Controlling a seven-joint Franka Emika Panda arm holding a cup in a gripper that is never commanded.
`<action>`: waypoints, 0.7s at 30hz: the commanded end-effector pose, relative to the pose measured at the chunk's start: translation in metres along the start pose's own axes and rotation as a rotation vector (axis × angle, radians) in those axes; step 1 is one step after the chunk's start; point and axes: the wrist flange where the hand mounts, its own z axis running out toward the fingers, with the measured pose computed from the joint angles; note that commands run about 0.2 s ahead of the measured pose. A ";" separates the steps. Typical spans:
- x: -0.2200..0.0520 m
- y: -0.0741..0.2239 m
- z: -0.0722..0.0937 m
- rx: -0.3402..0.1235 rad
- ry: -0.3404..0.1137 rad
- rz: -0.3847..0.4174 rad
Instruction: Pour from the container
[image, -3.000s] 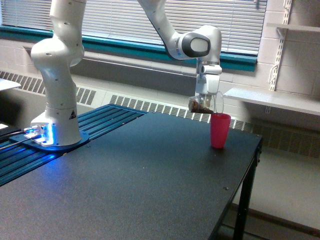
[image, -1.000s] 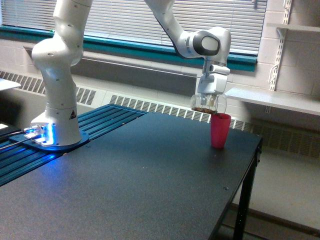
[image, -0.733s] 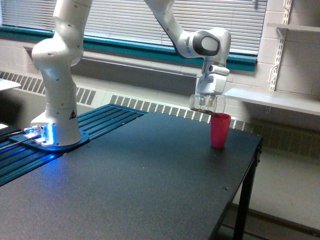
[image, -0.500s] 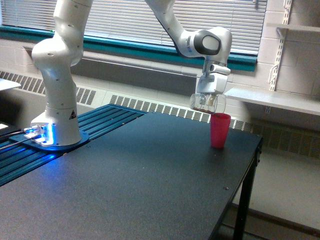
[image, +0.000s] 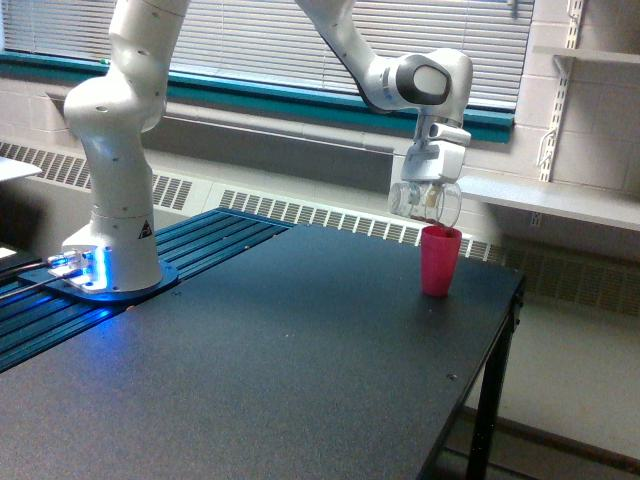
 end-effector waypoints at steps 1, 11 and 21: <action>-0.004 -0.006 0.003 -0.013 -0.018 -0.029; -0.001 -0.003 0.002 -0.015 -0.020 -0.024; 0.004 0.003 -0.007 -0.001 -0.004 -0.005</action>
